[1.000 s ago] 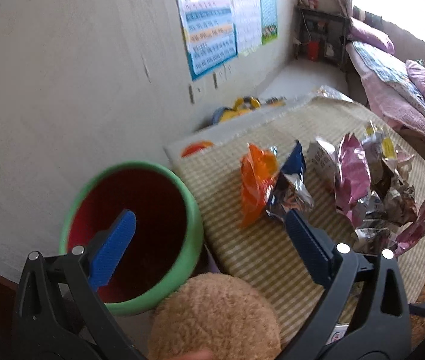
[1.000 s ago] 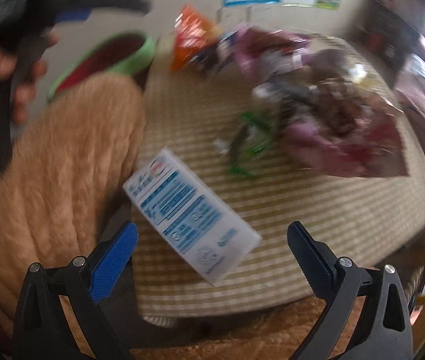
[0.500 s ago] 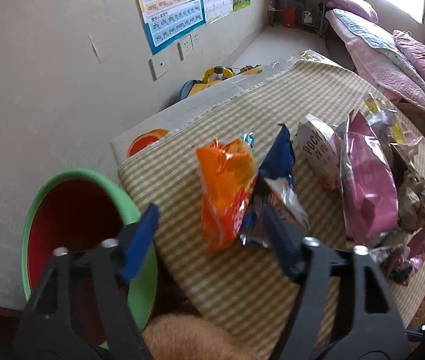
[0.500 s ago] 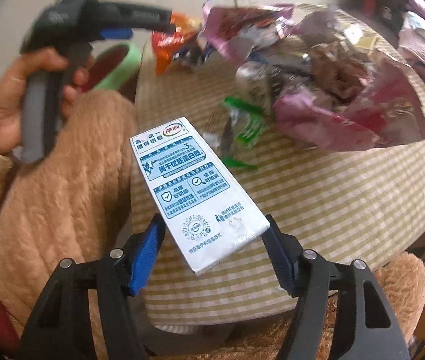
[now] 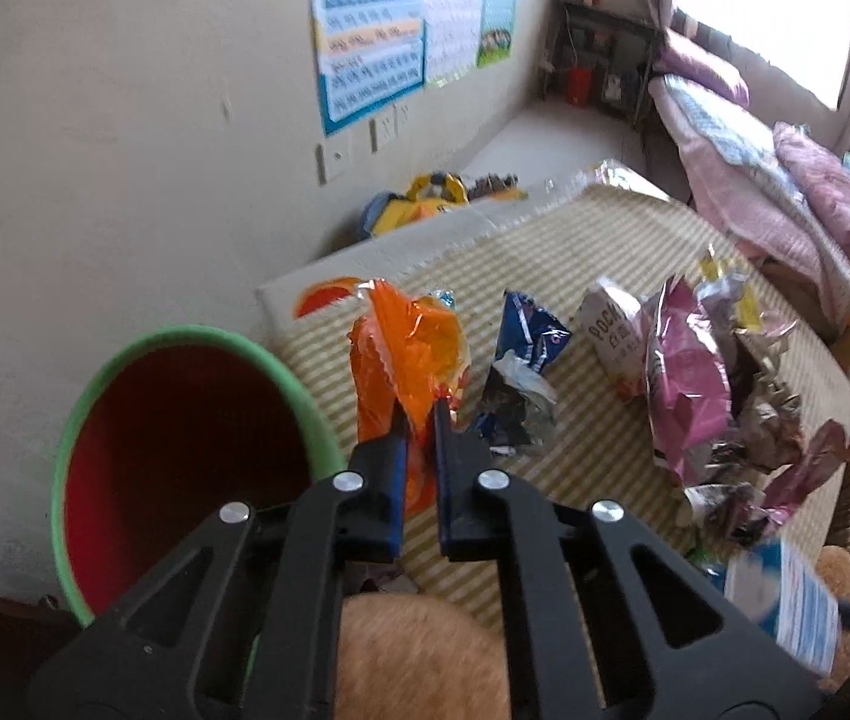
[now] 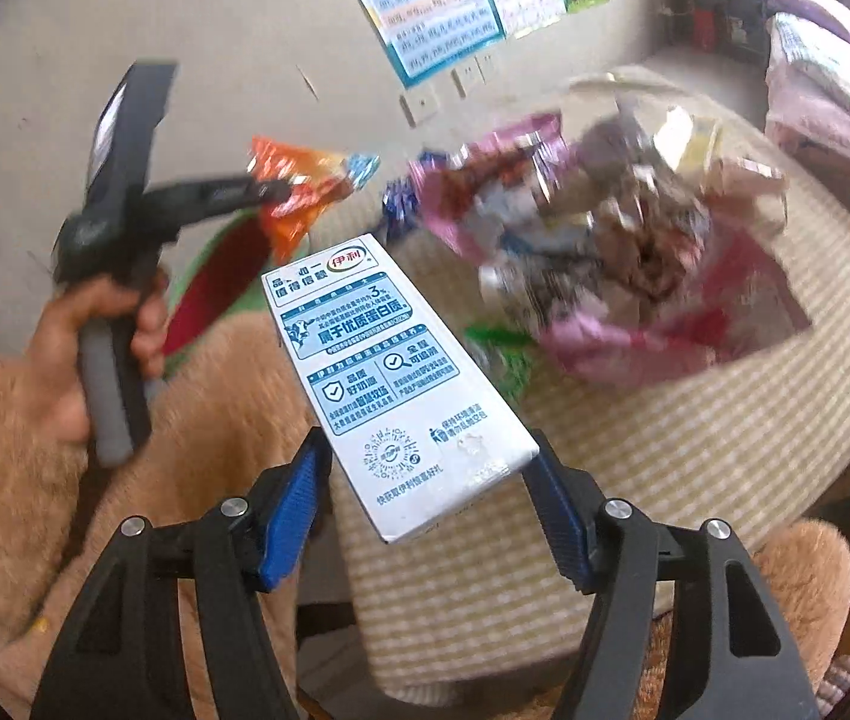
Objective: Collect trash
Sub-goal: 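Carry the orange wrapper over the red bin and open the left gripper, then release the white milk carton into the red bin with the right gripper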
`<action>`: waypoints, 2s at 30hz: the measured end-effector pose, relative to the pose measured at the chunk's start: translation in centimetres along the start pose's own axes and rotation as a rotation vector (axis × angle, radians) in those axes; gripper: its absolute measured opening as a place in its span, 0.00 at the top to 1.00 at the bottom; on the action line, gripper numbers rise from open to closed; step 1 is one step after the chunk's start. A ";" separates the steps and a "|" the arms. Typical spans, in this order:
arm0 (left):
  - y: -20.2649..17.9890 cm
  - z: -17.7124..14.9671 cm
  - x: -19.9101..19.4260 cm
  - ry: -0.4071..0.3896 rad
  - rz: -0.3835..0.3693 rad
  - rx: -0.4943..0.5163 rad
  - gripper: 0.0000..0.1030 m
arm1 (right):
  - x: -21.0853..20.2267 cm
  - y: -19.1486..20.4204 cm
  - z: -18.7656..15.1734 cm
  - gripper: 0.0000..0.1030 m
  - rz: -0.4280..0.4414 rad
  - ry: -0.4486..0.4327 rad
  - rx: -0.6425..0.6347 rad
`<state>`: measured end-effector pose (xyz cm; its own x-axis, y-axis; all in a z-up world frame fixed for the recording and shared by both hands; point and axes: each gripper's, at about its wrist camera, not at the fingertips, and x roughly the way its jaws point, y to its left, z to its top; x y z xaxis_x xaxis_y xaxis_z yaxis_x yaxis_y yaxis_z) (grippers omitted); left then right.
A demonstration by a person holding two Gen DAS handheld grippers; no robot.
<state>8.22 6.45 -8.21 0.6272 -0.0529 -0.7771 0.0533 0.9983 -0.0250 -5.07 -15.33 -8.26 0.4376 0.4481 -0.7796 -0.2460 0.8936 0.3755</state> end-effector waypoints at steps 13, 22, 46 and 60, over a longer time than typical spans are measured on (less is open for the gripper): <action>10.1 -3.5 -3.7 -0.015 0.153 -0.131 0.93 | 7.4 9.4 8.1 0.38 0.095 0.014 -0.070; 15.0 -5.6 -3.0 0.034 0.215 -0.211 0.93 | 14.3 15.0 12.2 0.38 0.144 0.087 -0.084; 12.9 -4.6 -4.1 -0.034 0.224 -0.160 0.39 | 10.0 10.5 11.0 0.20 0.032 -0.015 0.037; 9.4 -3.8 -5.4 -0.058 0.176 -0.109 0.32 | 5.3 5.0 4.7 0.18 -0.158 -0.021 -0.010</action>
<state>2.39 16.24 -6.57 0.6631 0.1244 -0.7381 -0.1438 0.9889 0.0375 0.11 -8.42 -8.13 0.4893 0.3025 -0.8180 -0.1816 0.9527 0.2436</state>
